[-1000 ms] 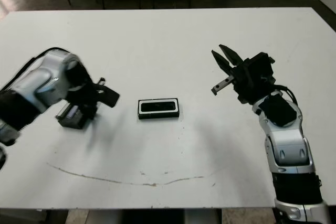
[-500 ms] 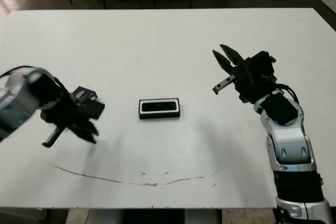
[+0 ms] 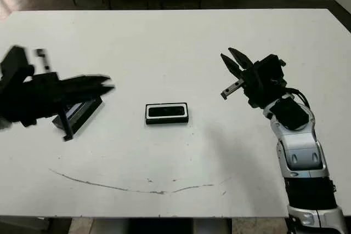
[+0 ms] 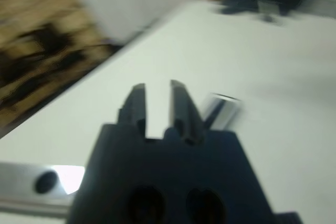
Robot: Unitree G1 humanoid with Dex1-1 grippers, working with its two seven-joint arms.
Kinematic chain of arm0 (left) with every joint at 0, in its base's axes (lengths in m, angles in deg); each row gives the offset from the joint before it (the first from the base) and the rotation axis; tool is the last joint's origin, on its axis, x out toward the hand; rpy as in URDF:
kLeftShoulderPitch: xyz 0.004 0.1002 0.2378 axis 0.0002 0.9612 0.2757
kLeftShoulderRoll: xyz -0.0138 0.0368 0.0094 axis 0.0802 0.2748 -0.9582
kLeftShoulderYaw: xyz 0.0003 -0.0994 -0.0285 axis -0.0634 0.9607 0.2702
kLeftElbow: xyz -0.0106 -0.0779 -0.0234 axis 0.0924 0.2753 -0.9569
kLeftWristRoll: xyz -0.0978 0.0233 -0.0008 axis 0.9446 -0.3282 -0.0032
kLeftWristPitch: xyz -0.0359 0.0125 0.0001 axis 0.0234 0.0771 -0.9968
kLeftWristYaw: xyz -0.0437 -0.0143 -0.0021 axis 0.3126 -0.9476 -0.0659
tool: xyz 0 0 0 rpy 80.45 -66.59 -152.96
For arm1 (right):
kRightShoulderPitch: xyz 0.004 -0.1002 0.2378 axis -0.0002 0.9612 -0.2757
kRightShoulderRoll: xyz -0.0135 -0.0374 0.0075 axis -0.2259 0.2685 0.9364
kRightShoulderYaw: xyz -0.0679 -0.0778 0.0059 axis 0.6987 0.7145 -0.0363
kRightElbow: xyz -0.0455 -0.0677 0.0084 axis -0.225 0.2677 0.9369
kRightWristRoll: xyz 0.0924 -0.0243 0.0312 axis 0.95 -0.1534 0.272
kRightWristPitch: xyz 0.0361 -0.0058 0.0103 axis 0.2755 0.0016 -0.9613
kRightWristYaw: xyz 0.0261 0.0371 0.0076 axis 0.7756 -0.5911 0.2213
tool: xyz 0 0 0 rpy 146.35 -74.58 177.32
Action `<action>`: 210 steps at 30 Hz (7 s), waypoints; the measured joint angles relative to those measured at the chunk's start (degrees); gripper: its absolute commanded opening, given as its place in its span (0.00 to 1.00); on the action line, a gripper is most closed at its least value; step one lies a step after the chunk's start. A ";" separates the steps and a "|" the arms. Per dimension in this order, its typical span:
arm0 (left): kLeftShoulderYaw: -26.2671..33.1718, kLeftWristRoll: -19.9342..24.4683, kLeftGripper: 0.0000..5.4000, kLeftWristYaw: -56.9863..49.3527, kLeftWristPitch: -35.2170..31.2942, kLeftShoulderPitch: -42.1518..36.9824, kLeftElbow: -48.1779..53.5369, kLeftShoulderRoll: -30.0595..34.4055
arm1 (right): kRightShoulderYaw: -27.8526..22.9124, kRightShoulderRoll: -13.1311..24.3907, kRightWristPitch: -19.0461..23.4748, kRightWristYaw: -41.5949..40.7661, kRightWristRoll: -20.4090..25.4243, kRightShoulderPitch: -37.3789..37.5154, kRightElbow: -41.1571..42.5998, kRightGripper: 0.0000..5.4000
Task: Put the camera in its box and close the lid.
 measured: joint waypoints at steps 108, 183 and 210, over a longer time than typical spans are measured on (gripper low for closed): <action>-10.49 3.85 0.23 10.91 6.28 0.49 -40.19 12.23 | -1.19 1.76 -1.46 -4.46 0.91 2.22 -3.36 0.00; -42.46 -20.06 0.23 46.88 34.80 -46.54 -80.95 0.58 | -0.56 1.27 1.19 -2.47 1.10 4.61 0.39 0.00; -43.54 -23.91 0.20 44.36 32.62 -49.51 -87.54 -6.55 | -1.65 1.66 2.29 -3.40 2.33 5.29 0.86 0.00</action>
